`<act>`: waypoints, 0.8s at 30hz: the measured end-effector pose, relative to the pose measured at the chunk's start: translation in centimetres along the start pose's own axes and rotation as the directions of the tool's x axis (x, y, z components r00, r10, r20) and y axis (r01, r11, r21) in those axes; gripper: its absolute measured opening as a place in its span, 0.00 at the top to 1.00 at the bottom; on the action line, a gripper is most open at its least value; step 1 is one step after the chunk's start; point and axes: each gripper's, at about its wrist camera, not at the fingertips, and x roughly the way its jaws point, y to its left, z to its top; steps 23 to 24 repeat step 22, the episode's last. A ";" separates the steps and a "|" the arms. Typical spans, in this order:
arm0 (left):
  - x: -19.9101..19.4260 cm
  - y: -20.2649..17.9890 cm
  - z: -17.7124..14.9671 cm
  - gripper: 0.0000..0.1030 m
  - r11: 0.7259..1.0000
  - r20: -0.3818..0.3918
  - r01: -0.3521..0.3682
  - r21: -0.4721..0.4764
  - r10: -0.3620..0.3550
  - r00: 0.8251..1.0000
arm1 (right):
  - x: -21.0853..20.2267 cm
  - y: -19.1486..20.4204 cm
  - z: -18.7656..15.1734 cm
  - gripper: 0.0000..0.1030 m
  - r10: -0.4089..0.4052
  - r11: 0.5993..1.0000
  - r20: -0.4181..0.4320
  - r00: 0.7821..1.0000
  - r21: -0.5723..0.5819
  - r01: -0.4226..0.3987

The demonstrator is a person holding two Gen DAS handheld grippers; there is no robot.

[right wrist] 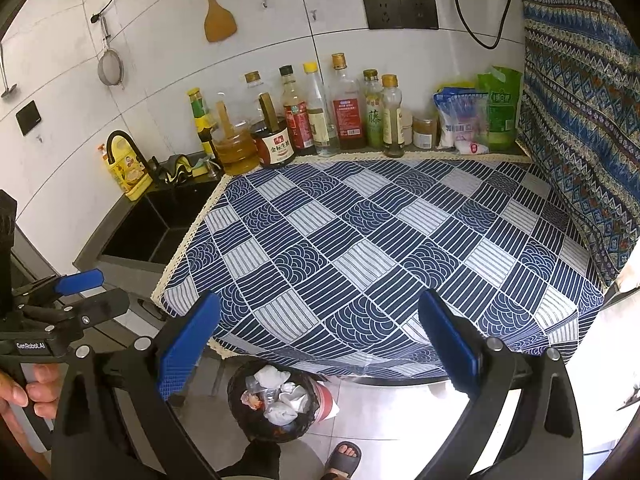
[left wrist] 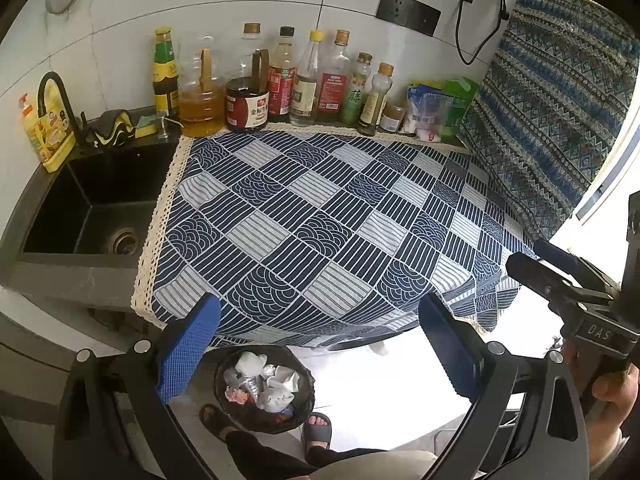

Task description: Collect trash

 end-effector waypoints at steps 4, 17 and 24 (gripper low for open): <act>-0.1 0.0 0.0 0.07 1.000 0.002 0.000 -0.003 0.000 1.000 | 0.2 0.1 0.0 0.05 0.003 1.000 -0.005 1.000 -0.005 -0.003; 0.3 -0.1 0.2 0.07 1.000 -0.009 0.004 -0.005 -0.004 1.000 | 0.6 -0.1 0.0 0.05 0.000 1.000 -0.009 1.000 0.004 0.000; 0.3 -0.2 0.4 0.07 1.000 0.002 -0.004 0.005 0.004 1.000 | 0.7 -0.2 0.0 0.05 -0.005 1.000 -0.008 1.000 0.011 0.005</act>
